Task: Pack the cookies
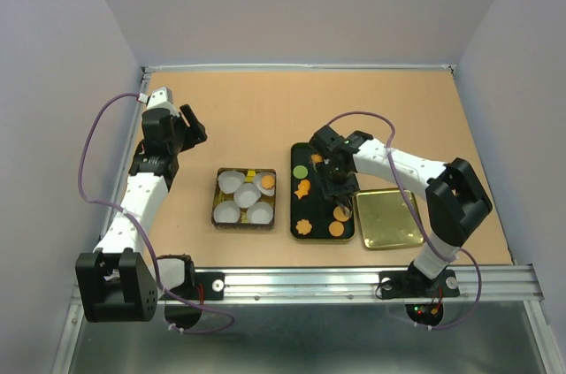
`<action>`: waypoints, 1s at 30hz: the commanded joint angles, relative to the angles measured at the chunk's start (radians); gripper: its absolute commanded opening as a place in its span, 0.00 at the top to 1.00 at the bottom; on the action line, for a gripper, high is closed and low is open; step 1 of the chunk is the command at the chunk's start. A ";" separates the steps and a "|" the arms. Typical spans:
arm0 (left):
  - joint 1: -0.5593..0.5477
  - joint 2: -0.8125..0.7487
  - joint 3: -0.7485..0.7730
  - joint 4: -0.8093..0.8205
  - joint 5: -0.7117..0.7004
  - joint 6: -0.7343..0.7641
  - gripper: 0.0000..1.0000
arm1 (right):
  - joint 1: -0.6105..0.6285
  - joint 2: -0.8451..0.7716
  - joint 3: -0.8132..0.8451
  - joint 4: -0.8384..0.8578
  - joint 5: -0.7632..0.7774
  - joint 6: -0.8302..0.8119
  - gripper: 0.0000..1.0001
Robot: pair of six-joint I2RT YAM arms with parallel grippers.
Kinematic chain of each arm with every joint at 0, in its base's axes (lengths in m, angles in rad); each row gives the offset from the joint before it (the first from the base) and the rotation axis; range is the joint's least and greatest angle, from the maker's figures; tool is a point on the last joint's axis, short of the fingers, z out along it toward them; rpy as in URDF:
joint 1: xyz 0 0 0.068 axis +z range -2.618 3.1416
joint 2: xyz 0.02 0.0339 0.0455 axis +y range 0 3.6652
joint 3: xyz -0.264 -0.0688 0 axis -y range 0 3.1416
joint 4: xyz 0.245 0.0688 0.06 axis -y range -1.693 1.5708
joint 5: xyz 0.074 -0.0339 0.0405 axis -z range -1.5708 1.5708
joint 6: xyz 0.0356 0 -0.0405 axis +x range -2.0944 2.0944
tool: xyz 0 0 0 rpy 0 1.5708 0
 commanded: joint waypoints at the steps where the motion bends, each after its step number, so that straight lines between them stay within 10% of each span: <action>1: 0.003 -0.011 -0.017 0.041 0.007 0.000 0.27 | -0.024 -0.025 -0.009 0.020 0.002 -0.001 0.46; 30: 0.003 -0.005 -0.014 0.041 0.002 0.004 0.28 | -0.023 -0.086 0.333 -0.116 -0.173 -0.012 0.59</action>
